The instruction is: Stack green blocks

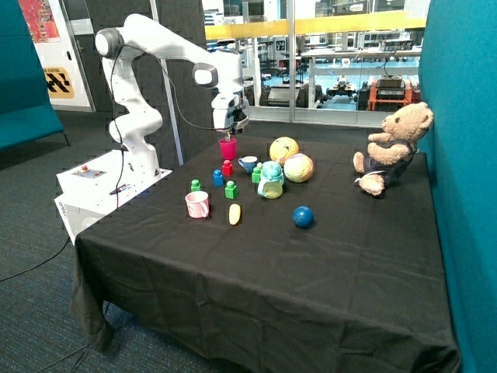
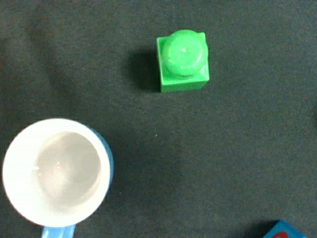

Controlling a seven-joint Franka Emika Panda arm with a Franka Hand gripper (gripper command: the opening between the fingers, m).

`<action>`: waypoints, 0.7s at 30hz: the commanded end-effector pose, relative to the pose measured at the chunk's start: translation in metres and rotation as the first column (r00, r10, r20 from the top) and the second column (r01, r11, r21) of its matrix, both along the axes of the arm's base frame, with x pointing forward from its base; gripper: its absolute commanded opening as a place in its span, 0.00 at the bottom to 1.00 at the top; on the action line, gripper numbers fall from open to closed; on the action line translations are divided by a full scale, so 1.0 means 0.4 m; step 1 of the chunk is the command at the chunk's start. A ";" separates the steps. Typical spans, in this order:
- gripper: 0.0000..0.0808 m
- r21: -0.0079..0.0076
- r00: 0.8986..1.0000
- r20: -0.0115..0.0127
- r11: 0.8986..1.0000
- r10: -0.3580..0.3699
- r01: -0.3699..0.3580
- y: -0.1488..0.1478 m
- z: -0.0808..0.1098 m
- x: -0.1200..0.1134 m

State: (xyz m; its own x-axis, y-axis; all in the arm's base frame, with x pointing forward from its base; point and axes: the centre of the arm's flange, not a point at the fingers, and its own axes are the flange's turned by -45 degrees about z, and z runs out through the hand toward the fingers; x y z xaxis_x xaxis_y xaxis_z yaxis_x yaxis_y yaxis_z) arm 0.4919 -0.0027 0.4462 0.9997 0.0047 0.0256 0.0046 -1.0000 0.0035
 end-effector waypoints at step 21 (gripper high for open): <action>0.33 0.003 0.976 -0.026 0.976 0.216 -0.216 -0.027 -0.002 -0.025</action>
